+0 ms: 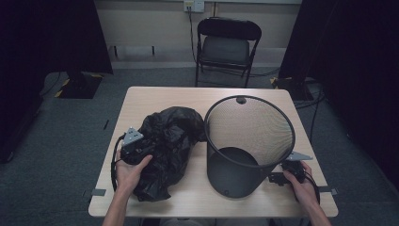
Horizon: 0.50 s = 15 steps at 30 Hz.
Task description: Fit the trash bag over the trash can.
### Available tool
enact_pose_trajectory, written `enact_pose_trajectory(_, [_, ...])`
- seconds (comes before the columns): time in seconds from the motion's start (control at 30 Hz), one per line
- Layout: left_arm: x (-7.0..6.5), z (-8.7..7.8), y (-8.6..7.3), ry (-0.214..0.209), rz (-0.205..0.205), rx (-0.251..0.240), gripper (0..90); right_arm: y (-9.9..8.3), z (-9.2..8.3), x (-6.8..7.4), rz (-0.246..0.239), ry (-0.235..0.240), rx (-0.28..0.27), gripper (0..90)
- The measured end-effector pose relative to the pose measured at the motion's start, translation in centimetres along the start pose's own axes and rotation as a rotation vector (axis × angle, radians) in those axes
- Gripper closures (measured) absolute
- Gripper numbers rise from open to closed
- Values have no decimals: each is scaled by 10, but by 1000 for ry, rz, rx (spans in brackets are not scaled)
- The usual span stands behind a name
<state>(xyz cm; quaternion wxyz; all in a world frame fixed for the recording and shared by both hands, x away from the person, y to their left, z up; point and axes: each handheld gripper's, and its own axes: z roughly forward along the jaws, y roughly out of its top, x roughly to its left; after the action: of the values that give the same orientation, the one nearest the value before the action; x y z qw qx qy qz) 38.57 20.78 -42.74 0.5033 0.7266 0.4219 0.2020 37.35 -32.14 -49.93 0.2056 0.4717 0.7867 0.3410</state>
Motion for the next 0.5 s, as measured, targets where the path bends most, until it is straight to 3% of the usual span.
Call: enact_pose_trajectory(0.5, [0, -34, 23, -38, -30, -177, 729, 0, 0, -1, 12, -1, -2, 120])
